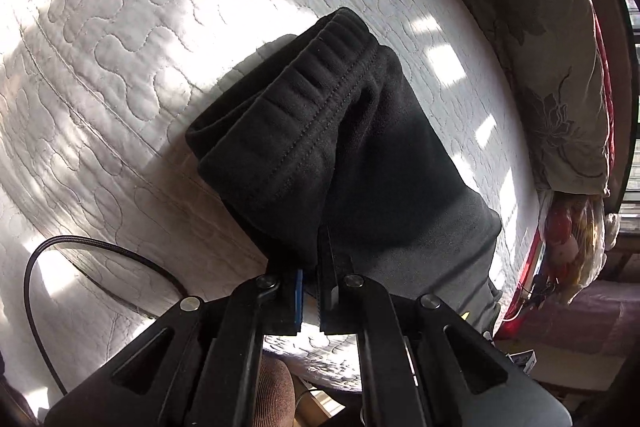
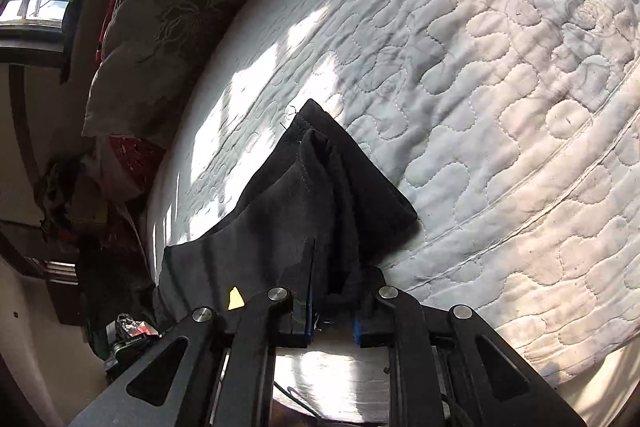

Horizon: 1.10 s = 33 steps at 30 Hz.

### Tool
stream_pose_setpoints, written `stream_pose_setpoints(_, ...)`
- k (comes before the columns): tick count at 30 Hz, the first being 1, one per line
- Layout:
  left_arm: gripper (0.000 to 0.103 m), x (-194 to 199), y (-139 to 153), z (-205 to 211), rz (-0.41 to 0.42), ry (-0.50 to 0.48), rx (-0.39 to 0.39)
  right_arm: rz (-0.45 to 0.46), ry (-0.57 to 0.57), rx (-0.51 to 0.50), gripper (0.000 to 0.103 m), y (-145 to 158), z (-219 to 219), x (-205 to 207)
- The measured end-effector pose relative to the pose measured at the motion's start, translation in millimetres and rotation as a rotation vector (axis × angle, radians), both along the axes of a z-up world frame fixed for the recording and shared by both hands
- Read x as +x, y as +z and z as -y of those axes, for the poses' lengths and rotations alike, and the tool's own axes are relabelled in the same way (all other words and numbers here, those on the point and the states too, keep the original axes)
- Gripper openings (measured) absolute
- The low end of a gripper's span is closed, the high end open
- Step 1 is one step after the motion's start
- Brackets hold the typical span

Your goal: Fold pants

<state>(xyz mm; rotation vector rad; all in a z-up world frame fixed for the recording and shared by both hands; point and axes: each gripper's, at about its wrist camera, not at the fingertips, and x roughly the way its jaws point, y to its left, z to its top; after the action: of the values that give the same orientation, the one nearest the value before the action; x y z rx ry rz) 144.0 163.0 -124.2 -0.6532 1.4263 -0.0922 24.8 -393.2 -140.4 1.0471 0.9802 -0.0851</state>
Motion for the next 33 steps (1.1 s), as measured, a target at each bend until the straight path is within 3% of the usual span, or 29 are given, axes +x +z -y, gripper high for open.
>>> stream_pose_setpoints(2,0.008,-2.4,6.0,-0.1,0.018,-0.017,0.021,0.014,-0.019,0.011,0.018,4.8,6.7,-10.0)
stream_pose_setpoints(5,0.011,-10.2,17.3,0.5,0.055,-0.056,0.067,0.059,-0.052,-0.089,0.026,28.3,19.3,-16.7)
stream_pose_setpoints(8,0.011,-25.5,29.0,-3.7,0.087,-0.081,0.089,0.073,-0.016,-0.151,0.032,42.4,20.1,-1.3)
stream_pose_setpoints(11,0.011,-40.7,43.9,-24.0,0.126,-0.044,0.118,0.055,0.051,-0.239,0.033,46.2,9.0,20.3)
stream_pose_setpoints(16,0.013,-7.8,57.8,-45.8,0.135,-0.016,0.128,0.024,0.091,-0.273,0.033,36.9,1.3,38.2)
stream_pose_setpoints(18,0.021,14.6,56.1,-40.9,0.124,-0.042,0.134,0.008,0.09,-0.277,0.033,33.3,0.7,42.3)
stream_pose_setpoints(22,0.027,50.8,45.6,-24.4,0.093,-0.112,0.179,0.008,0.086,-0.256,0.033,30.9,2.6,44.5)
stream_pose_setpoints(29,0.06,69.6,29.3,4.1,0.099,-0.271,0.162,0.002,0.123,-0.242,0.036,28.7,3.7,52.7)
stream_pose_setpoints(33,0.061,61.6,28.1,16.6,0.137,-0.326,0.218,-0.032,0.171,-0.332,0.034,28.6,-6.1,60.8)
